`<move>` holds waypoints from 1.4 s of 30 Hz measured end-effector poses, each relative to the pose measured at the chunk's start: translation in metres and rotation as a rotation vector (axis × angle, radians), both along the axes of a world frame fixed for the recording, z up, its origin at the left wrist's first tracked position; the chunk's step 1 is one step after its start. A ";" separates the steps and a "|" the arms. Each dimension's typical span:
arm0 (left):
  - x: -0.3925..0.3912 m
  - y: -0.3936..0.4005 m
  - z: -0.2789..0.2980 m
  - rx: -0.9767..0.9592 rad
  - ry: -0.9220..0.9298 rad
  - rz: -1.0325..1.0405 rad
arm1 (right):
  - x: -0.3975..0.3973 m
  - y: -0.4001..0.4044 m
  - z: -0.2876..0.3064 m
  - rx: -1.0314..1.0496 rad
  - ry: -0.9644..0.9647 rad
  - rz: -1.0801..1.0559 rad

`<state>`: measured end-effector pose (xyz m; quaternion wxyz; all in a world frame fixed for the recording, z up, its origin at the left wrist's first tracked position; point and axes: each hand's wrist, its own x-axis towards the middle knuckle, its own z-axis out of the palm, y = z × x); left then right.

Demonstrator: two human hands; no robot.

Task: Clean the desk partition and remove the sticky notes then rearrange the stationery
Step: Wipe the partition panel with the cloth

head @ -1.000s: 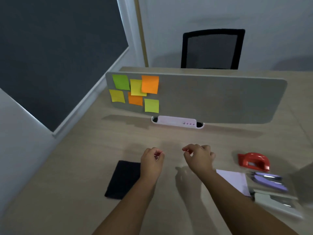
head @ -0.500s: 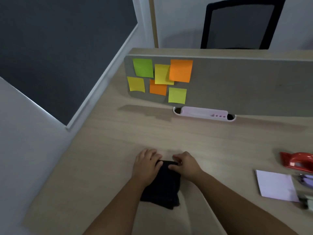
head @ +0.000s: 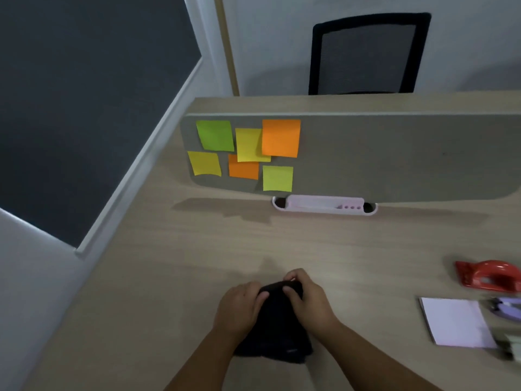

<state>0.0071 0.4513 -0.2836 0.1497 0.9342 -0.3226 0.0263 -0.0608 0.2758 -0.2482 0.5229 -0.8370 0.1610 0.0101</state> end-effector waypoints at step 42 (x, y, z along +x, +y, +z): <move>0.200 -0.218 0.180 -0.512 -0.543 0.104 | 0.196 -0.214 0.032 -1.415 -0.830 -0.619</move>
